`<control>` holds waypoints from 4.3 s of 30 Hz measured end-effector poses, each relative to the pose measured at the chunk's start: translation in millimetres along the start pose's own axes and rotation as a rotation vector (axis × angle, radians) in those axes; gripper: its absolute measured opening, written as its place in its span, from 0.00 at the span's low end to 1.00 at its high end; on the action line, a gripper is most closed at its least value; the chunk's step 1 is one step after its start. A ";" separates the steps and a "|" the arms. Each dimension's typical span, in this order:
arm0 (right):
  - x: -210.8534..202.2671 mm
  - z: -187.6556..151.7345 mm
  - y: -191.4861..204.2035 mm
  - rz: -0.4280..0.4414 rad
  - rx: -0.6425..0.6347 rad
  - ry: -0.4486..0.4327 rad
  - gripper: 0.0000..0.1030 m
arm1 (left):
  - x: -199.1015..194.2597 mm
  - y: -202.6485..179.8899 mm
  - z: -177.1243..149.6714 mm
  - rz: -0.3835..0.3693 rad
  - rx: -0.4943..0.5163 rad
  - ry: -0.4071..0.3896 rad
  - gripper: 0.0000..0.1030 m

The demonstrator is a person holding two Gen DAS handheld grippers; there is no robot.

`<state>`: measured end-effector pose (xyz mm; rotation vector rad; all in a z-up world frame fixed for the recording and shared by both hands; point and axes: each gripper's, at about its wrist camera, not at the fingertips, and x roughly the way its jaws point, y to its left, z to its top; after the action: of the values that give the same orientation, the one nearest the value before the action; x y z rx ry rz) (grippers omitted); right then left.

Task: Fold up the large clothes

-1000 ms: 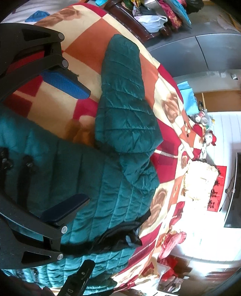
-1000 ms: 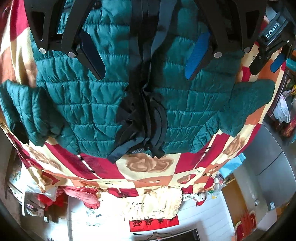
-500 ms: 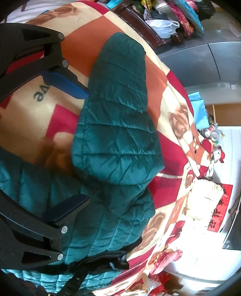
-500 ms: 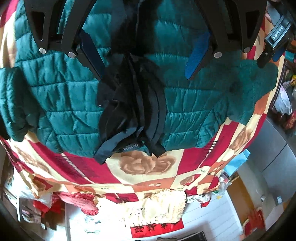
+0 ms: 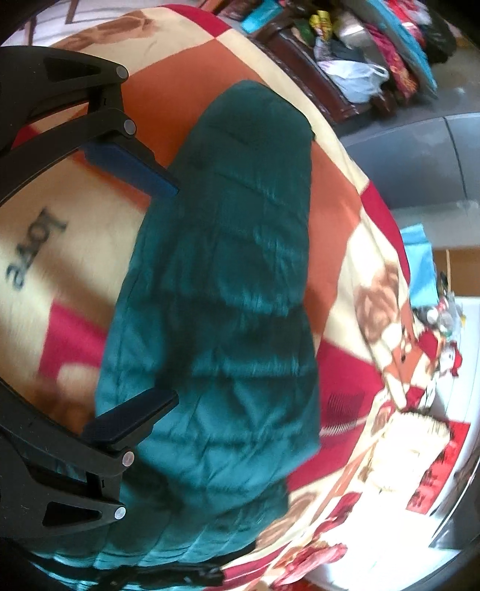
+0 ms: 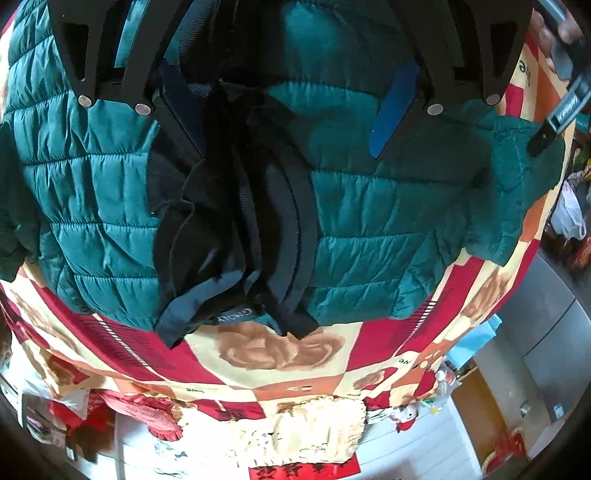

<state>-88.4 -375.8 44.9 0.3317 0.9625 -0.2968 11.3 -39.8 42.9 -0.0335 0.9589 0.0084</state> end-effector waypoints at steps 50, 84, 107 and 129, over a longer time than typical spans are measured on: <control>-44.7 -30.1 -28.5 -0.008 0.016 -0.007 0.84 | -90.6 14.3 22.7 -0.303 -0.087 -0.146 0.15; -86.2 -56.6 -140.1 -0.041 0.194 -0.028 0.84 | -147.8 -211.0 -44.9 -0.552 0.250 -0.039 0.15; -93.8 -67.0 -179.9 -0.041 0.270 -0.034 0.84 | -94.0 -284.0 -105.6 -0.567 0.372 0.110 0.16; -81.0 -64.3 -146.3 0.112 0.312 -0.022 0.84 | -113.5 -100.9 -88.8 -0.387 0.129 -0.029 0.59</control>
<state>-237.0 -475.1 57.8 0.6642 0.8719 -0.3475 -124.3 -142.7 87.3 -0.0989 0.9098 -0.4090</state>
